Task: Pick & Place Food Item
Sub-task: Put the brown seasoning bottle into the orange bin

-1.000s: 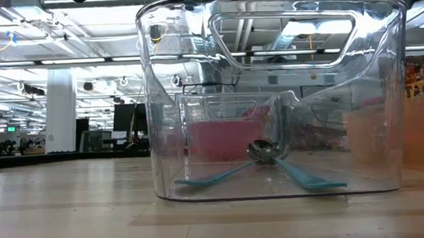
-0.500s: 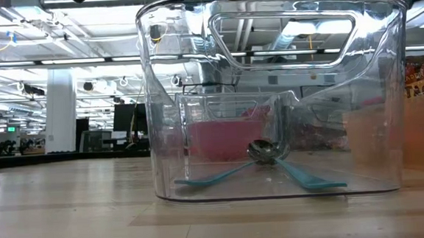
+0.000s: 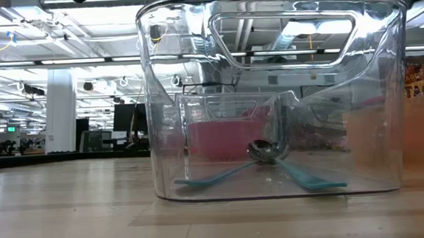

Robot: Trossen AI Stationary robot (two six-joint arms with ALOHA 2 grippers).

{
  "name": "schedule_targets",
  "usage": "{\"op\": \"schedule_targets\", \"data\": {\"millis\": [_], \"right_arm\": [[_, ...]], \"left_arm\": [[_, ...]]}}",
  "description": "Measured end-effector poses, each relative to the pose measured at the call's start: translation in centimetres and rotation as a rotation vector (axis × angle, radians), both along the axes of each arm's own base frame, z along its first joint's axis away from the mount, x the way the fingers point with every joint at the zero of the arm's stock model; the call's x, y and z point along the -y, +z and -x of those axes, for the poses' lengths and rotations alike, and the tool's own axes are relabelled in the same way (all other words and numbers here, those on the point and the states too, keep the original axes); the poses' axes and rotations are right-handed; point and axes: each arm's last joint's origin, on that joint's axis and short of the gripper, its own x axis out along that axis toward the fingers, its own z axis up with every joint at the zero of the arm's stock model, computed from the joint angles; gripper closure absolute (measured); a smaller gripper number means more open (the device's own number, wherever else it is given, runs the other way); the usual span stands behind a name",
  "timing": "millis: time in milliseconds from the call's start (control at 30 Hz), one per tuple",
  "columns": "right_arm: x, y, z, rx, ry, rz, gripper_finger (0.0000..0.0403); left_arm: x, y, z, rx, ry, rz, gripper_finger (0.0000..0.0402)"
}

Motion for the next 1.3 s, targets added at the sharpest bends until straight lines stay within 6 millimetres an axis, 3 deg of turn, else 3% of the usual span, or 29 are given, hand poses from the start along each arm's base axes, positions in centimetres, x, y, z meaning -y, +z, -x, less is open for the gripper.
{"op": "schedule_targets", "data": {"millis": [200,467,700,1033,1133,1300], "right_arm": [[-0.1,-0.9,3.4,-0.137,-0.082,-0.128,0.0176],[-3.4,-2.8,7.3,-0.396,-0.048,-0.218,0.0175],[-6.8,-3.3,11.2,-0.527,0.048,-0.278,0.0175],[-9.7,-3.7,16.0,-0.704,0.304,-0.192,0.0175],[-10.1,-5.0,16.9,-0.768,0.315,-0.174,0.0175],[-10.4,-8.9,18.3,-0.877,0.288,-0.117,0.0176]], "left_arm": [[0.2,0.1,0.1,0.025,-0.038,-0.067,0.0028],[0.2,0.1,0.1,0.031,-0.045,-0.108,0.0038],[0.2,0.1,0.1,0.039,-0.038,-0.147,0.0044],[0.2,0.1,0.1,0.044,-0.029,-0.175,0.0047],[0.2,0.1,0.1,0.044,-0.028,-0.175,0.0051],[0.2,0.1,0.1,0.047,-0.021,-0.192,0.0059]]}}
